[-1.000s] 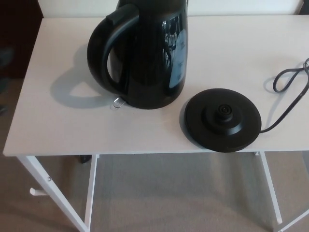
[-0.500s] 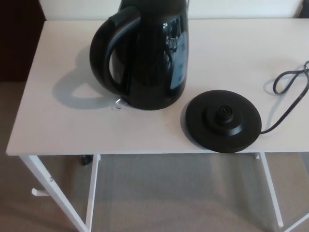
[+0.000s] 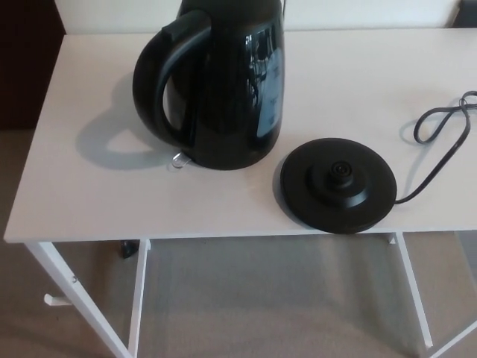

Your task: The robot walk towards a table in front and uses its left hand to pick up the pot from the base and places it on the table

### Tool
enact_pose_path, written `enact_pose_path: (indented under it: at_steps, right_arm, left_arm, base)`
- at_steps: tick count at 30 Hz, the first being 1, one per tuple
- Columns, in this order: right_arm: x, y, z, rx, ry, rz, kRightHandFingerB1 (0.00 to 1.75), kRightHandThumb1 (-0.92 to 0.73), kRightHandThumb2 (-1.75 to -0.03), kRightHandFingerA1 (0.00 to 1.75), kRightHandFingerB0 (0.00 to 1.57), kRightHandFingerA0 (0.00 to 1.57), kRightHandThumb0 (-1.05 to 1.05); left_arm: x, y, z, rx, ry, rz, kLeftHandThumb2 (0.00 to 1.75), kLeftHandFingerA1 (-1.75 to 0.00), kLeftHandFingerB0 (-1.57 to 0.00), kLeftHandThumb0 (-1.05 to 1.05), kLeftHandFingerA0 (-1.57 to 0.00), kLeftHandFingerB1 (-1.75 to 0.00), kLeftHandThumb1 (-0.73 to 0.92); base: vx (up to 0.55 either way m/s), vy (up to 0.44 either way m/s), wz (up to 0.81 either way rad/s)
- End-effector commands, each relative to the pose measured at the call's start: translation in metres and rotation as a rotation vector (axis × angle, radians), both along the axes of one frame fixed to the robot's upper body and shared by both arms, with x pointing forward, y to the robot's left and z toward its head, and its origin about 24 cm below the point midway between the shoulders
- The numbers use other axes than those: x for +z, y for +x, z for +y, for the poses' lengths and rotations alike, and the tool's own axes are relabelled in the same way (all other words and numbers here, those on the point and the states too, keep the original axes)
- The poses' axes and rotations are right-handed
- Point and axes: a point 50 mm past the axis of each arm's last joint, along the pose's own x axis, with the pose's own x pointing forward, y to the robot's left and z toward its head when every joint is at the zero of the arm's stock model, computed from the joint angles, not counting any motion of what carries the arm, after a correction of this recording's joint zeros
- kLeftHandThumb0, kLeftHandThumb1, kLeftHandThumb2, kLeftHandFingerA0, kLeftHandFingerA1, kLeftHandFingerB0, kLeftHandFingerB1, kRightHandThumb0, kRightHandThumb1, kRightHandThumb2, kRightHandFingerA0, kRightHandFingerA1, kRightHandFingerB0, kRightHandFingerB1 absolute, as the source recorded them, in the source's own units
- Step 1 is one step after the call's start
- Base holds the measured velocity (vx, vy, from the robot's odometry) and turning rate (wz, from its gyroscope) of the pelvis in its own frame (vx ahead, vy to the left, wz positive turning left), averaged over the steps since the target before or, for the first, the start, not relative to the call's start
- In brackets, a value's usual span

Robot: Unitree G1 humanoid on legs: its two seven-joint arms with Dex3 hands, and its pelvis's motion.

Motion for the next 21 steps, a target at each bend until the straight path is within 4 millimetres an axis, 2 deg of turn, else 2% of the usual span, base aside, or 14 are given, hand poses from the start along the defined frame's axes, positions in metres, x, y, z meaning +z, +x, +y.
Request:
enact_pose_path:
  at_steps: [1,3,4,5,6,7,8,13,14,17,18,19,20,21]
  right_arm:
    - [0.005,-0.002,-0.010,-0.088,0.026,-0.041,0.79,0.15,-0.68,0.81,0.82,0.87,-0.32]
    - [0.007,0.000,-0.011,-0.135,0.056,-0.076,0.80,0.17,-0.66,0.82,0.83,0.87,-0.30]
    - [0.007,0.001,-0.011,-0.162,0.071,-0.094,0.80,0.17,-0.66,0.82,0.83,0.87,-0.30]
    - [0.009,0.002,-0.013,-0.196,0.063,-0.122,0.81,0.17,-0.67,0.83,0.83,0.88,-0.31]
    - [0.010,0.002,-0.014,-0.214,0.054,-0.136,0.81,0.17,-0.68,0.84,0.84,0.89,-0.32]
    - [0.010,0.002,-0.015,-0.221,0.050,-0.140,0.81,0.17,-0.68,0.84,0.84,0.89,-0.32]
    - [0.011,0.001,-0.016,-0.229,0.045,-0.143,0.82,0.17,-0.68,0.84,0.85,0.90,-0.32]
    - [0.012,-0.001,-0.019,-0.255,0.047,-0.153,0.82,0.17,-0.67,0.84,0.86,0.91,-0.31]
    - [0.012,-0.001,-0.019,-0.262,0.054,-0.156,0.82,0.18,-0.67,0.84,0.86,0.91,-0.31]
    - [0.012,0.001,-0.019,-0.275,0.059,-0.170,0.82,0.18,-0.67,0.84,0.86,0.92,-0.31]
    - [0.012,0.001,-0.020,-0.286,0.063,-0.178,0.83,0.18,-0.67,0.85,0.88,0.93,-0.30]
    - [0.013,0.001,-0.020,-0.291,0.065,-0.182,0.83,0.18,-0.67,0.85,0.88,0.93,-0.30]
    - [0.013,0.001,-0.020,-0.312,0.066,-0.196,0.84,0.19,-0.67,0.86,0.88,0.95,-0.30]
    - [0.013,0.001,-0.021,-0.348,0.079,-0.220,0.85,0.21,-0.66,0.88,0.91,0.98,-0.28]
  left_arm:
    - [-0.017,-0.005,0.013,-0.175,0.396,0.001,0.90,-0.19,0.00,-0.77,0.00,-0.13,0.54]
    - [-0.016,-0.010,0.017,-0.162,0.374,0.004,0.73,-0.15,0.00,-0.66,0.00,-0.12,0.53]
    - [-0.015,-0.012,0.019,-0.140,0.350,-0.003,0.73,-0.15,0.00,-0.66,0.00,-0.12,0.53]
    - [-0.012,-0.012,0.021,-0.160,0.374,-0.025,0.90,-0.20,0.00,-0.73,0.00,-0.16,0.53]
    - [-0.011,-0.011,0.021,-0.171,0.391,-0.041,0.61,-0.23,0.00,-0.69,0.00,-0.14,0.66]
    - [-0.011,-0.010,0.021,-0.172,0.398,-0.051,0.61,-0.23,0.00,-0.69,0.00,-0.14,0.66]
    - [-0.010,-0.010,0.021,-0.170,0.396,-0.060,0.89,-0.21,0.00,-0.74,0.00,-0.14,0.53]
    - [-0.008,-0.011,0.019,-0.182,0.402,-0.095,0.88,-0.23,0.00,-0.71,0.00,-0.15,0.52]
    - [-0.008,-0.010,0.020,-0.185,0.404,-0.100,0.60,-0.25,0.00,-0.69,0.00,-0.14,0.67]
    - [-0.009,-0.009,0.021,-0.187,0.414,-0.104,0.76,-0.21,0.00,-0.72,-0.02,-0.10,0.54]
    - [-0.009,-0.008,0.021,-0.186,0.410,-0.107,0.60,-0.25,0.00,-0.70,0.00,-0.14,0.66]
    - [-0.009,-0.008,0.021,-0.186,0.409,-0.109,0.60,-0.25,0.00,-0.70,0.00,-0.14,0.66]
    - [-0.009,-0.008,0.021,-0.184,0.405,-0.108,0.89,-0.23,0.00,-0.73,0.00,-0.15,0.52]
    - [-0.008,-0.008,0.022,-0.184,0.398,-0.108,0.63,-0.21,0.00,-0.66,0.00,-0.11,0.65]
  base:
    - [0.00,0.000,0.00]
    - [0.00,0.000,0.00]
    - [0.00,0.000,0.00]
    - [0.00,0.000,0.00]
    - [0.00,0.000,0.00]
    - [0.00,0.000,0.00]
    - [0.00,0.000,0.00]
    - [0.00,0.000,0.00]
    - [0.00,0.000,0.00]
    - [0.00,0.000,0.00]
    - [0.00,0.000,0.00]
    - [0.00,0.000,0.00]
    - [0.00,0.000,0.00]
    - [0.00,0.000,0.00]
